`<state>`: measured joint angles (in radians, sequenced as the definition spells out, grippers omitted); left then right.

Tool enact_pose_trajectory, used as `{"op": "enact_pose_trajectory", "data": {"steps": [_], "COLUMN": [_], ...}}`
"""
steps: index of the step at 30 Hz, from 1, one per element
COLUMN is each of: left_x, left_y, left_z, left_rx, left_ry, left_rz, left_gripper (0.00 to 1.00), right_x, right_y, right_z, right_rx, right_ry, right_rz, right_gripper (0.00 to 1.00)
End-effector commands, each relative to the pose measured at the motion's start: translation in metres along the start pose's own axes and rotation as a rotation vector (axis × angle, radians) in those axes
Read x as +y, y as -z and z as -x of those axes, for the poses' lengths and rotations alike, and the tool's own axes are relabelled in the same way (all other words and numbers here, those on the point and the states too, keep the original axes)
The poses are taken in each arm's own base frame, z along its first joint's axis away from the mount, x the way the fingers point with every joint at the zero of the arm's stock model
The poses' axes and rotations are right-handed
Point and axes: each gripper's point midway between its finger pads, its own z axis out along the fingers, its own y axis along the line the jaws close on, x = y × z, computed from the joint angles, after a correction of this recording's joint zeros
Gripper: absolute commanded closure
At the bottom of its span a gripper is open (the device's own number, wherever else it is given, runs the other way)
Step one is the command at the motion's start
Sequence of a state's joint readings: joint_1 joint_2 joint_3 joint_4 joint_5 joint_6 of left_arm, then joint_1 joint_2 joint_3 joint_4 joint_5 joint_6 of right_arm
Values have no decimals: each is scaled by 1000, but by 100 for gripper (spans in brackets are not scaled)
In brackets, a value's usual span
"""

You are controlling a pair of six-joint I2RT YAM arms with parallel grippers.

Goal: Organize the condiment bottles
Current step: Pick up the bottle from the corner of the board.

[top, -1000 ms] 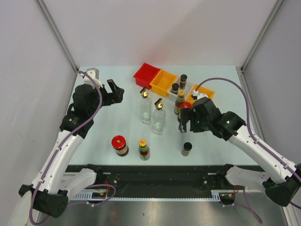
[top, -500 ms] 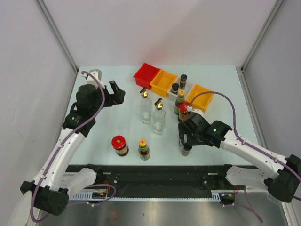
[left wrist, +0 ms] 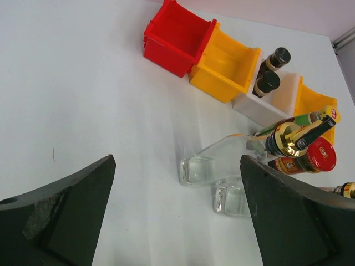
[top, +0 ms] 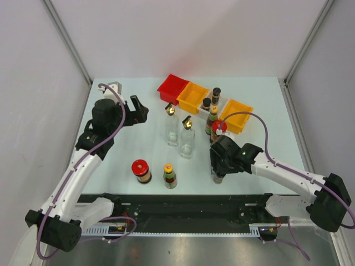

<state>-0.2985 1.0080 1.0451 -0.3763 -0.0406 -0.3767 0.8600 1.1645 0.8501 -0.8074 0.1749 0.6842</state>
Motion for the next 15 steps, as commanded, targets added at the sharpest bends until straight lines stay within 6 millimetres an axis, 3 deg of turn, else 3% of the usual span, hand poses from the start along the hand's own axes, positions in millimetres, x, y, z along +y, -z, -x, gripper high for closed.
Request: {"op": "enact_pose_trajectory", "data": {"steps": [1, 9, 15], "left_x": [-2, -2, -2], "left_y": [-3, -4, -4], "left_z": [4, 3, 1], "left_rx": [-16, -12, -11], "left_ry": [16, 14, 16], "left_rz": [-15, -15, -15], "left_gripper": [0, 0, 0], "right_x": [3, -9, -12], "right_y": [-5, -3, -3], "right_z": [-1, -8, -14], "right_rx": [3, 21, 35], "right_ry": [-24, -33, -25], "right_rz": [2, -54, -71], "right_gripper": [39, 43, 32]}}
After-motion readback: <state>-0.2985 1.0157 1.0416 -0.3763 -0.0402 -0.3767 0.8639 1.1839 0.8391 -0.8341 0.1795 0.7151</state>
